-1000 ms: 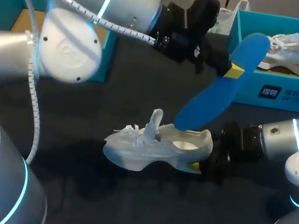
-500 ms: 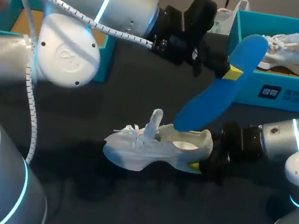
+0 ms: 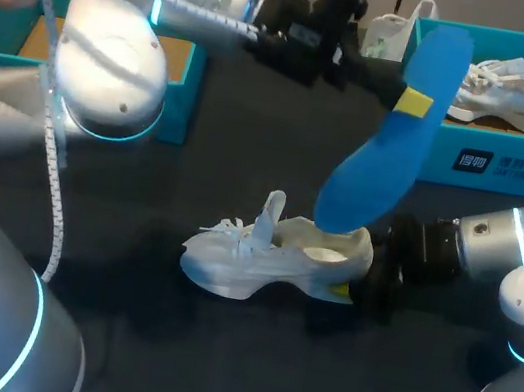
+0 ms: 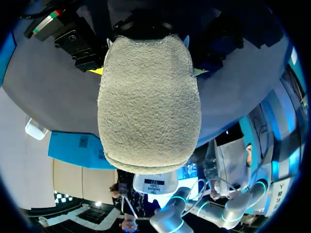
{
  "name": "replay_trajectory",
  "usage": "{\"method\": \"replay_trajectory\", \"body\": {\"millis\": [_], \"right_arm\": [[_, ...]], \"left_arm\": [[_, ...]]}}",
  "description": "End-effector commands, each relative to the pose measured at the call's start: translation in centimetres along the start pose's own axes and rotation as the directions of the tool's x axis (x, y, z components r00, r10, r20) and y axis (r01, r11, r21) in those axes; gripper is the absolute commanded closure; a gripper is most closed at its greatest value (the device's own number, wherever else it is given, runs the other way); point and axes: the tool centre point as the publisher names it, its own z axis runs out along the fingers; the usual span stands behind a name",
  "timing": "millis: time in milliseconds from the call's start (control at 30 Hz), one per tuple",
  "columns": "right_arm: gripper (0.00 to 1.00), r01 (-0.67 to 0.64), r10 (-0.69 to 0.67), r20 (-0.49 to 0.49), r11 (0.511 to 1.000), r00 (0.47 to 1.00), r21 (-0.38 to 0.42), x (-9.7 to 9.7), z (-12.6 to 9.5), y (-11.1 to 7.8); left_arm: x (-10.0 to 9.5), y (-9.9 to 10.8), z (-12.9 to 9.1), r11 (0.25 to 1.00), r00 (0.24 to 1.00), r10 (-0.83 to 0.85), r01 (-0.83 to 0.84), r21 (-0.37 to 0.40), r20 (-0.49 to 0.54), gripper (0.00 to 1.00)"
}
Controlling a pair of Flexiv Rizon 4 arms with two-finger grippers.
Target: Take the shoe out of the shoebox, open the shoe tongue, remove and reinsert the insole, then place the shoe into the shoebox
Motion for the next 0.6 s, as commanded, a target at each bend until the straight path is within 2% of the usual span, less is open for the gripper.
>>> {"method": "replay_trajectory", "body": {"millis": [33, 433, 533, 600], "right_arm": [[1.00, -0.001, 0.001, 0.001, 1.000, 1.000, 0.005, -0.1, 0.5, -0.1], [1.00, -0.001, 0.001, 0.001, 1.000, 1.000, 0.005, -0.1, 0.5, -0.1], [1.00, -0.001, 0.001, 0.001, 1.000, 1.000, 0.005, -0.1, 0.5, -0.1], [1.00, -0.001, 0.001, 0.001, 1.000, 1.000, 0.005, -0.1, 0.5, -0.1]], "left_arm": [[0.3, -0.2, -2.1, 0.998, 0.995, -0.053, 0.055, 0.021, -0.081, 1.00], [3.4, -2.6, -4.6, 0.955, 0.939, -0.243, 0.276, 0.111, -0.242, 1.00], [4.1, -2.9, -5.0, 0.938, 0.938, -0.271, 0.308, 0.157, -0.217, 1.00], [4.4, -2.9, -5.2, 0.936, 0.934, -0.278, 0.316, 0.157, -0.223, 1.00]]}}
